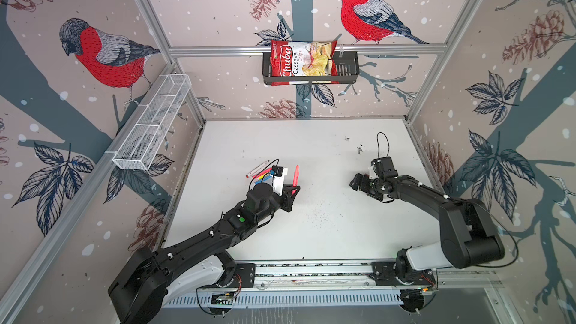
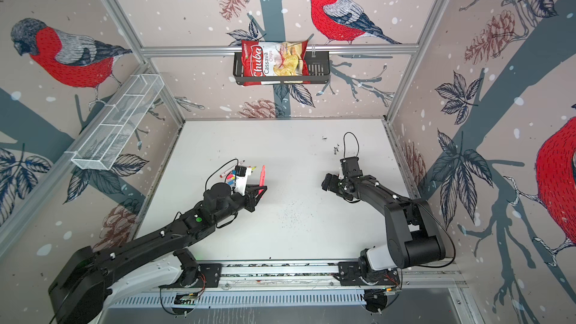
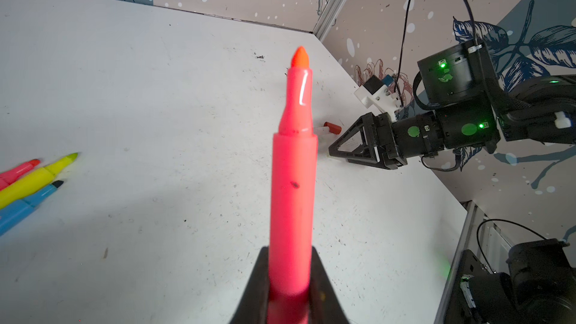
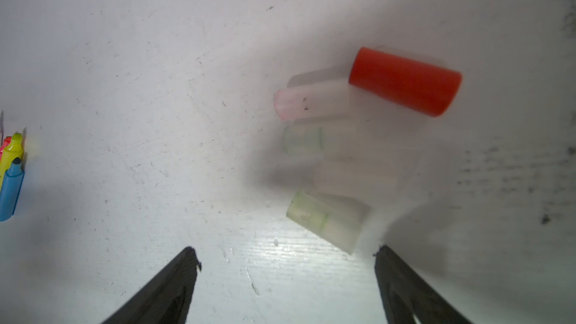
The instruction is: Insert the pens into the pen caps
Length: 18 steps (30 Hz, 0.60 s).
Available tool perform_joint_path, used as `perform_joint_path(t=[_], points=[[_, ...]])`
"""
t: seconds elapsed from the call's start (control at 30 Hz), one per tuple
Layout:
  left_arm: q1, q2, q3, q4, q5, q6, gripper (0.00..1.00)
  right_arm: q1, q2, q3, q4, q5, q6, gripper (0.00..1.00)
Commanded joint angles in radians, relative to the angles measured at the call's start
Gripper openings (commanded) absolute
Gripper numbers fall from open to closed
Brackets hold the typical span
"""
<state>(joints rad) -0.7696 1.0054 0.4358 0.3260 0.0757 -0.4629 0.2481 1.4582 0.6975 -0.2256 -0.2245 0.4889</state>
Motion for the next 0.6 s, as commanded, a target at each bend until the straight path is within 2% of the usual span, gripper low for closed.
perform_joint_path(t=[0.0, 0.57], points=[[0.002, 0.0, 0.002, 0.022, -0.007, 0.007, 0.0, 0.002, 0.014, 0.008, 0.029, 0.004, -0.024, 0.9], [0.003, -0.007, 0.004, 0.016, -0.019, 0.012, 0.0, 0.039, 0.044, 0.013, 0.055, 0.002, -0.015, 0.89]])
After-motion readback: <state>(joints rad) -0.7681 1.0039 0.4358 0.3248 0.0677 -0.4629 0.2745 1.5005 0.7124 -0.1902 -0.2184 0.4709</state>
